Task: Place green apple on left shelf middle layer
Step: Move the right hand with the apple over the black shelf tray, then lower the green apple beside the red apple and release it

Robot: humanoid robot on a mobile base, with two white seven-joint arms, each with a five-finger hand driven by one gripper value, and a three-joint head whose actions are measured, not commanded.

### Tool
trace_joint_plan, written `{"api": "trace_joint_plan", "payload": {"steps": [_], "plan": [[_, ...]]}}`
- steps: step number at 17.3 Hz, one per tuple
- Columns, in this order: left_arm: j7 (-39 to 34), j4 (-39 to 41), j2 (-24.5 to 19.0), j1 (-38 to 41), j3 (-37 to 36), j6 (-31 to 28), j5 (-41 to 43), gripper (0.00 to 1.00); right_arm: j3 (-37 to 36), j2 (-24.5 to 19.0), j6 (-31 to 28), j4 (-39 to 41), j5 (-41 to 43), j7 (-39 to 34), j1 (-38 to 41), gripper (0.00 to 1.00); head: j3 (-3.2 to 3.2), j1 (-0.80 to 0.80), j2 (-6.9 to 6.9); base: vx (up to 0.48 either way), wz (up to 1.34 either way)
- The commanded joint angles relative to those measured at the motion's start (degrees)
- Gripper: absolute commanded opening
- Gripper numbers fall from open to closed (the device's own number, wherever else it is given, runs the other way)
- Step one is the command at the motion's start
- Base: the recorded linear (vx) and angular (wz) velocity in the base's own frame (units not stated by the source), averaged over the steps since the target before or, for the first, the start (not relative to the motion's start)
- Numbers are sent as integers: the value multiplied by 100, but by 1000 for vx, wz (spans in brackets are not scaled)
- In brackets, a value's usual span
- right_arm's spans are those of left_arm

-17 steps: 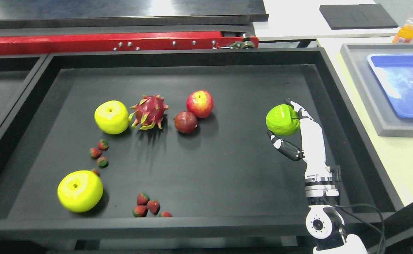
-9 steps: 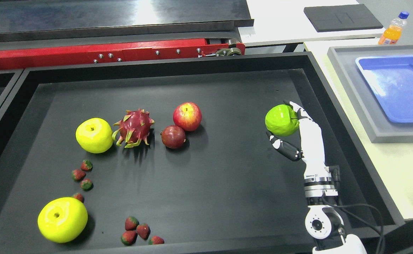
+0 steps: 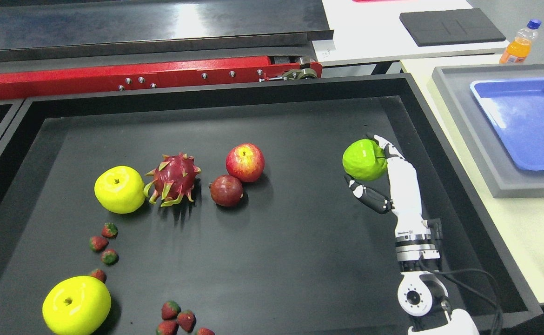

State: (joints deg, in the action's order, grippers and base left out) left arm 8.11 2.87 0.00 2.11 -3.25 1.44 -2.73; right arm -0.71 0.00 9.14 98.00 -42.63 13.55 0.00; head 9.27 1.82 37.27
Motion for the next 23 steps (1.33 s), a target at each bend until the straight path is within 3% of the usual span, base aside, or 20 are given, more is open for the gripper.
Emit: {"api": "trace_joint_plan", "payload": {"steps": [1, 3, 8, 13, 16, 19, 23], "plan": [[-2, 3, -100, 0, 0, -4, 0, 100, 96, 100, 0, 0, 0, -62, 105, 1, 0, 0, 0, 29, -2], [-2, 3, -100, 0, 0, -4, 0, 100, 456, 100, 0, -17, -9, -167, 1, 1, 0, 0, 0, 17, 0], [-2, -6, -100, 0, 0, -4, 0, 100, 1615, 100, -8, -473, -149, -1651, -780, 3, 0, 0, 0, 0, 0], [-2, 3, -100, 0, 0, -4, 0, 100, 3091, 100, 0, -1010, -413, -1970, -1327, 4, 0, 0, 0, 0, 0], [-2, 3, -100, 0, 0, -4, 0, 100, 3217, 100, -9, -1624, -457, -1970, -1914, 5, 0, 0, 0, 0, 0], [-2, 3, -100, 0, 0, -4, 0, 100, 3314, 100, 9, -1696, -466, -2232, -2083, 6, 0, 0, 0, 0, 0], [-2, -6, -100, 0, 0, -4, 0, 100, 4113, 100, 299, -1766, -606, -2603, -2205, 7, 0, 0, 0, 0, 0]]}}
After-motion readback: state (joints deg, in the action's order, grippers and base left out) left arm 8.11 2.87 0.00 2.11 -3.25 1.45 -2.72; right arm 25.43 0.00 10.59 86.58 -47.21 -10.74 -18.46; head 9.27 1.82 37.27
